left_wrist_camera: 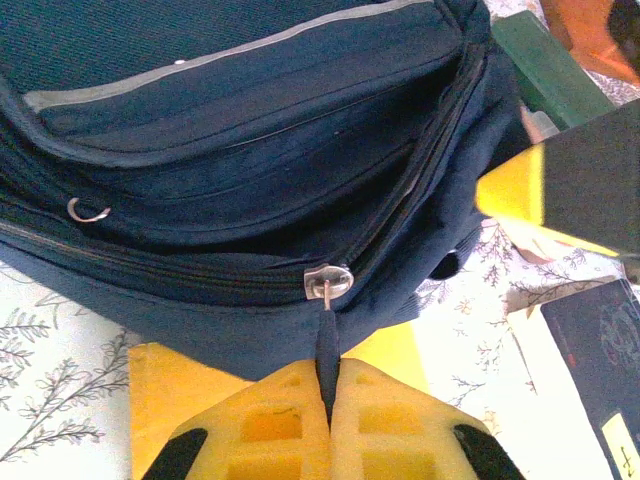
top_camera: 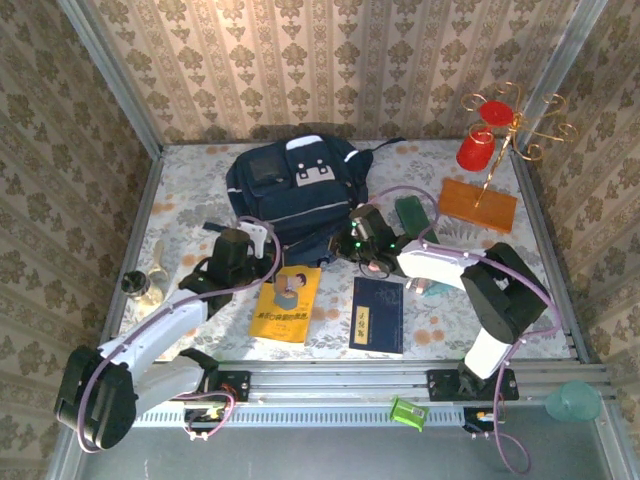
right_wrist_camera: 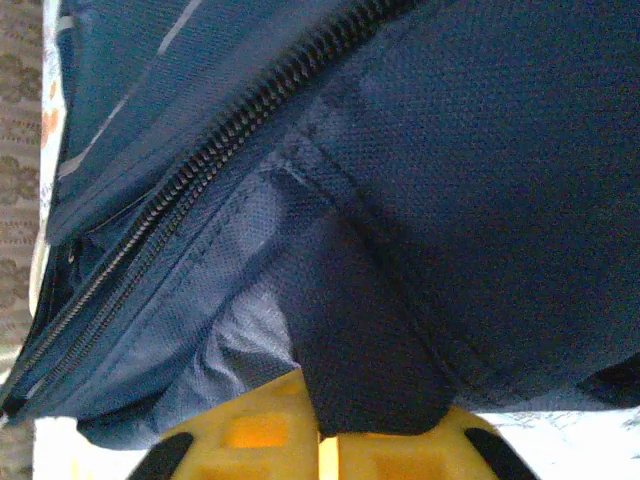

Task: Pack the student bag

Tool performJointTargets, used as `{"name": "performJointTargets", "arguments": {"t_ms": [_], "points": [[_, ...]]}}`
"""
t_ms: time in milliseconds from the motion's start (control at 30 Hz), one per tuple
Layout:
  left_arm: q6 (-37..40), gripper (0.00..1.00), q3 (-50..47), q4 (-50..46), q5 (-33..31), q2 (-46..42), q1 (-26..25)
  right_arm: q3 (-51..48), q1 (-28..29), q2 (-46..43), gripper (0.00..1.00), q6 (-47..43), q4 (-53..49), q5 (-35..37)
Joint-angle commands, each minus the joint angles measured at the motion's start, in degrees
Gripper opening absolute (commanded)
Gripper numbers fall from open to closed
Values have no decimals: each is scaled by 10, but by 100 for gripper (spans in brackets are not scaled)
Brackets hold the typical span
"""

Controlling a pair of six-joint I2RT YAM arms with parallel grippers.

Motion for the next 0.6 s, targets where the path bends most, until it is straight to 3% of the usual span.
{"name": "performJointTargets", "arguments": {"t_ms": [0,333,567], "points": [[17,0,-4,-18,-12,-26,19,7,-34,-55,1,-42,-8,47],[7,0,-20,3,-30,-27,90,-25,-126,-133,0,-69,-22,28],[3,0,1,33,-5,25,104,27,-174,-80,0,-91,-57,-15]]}}
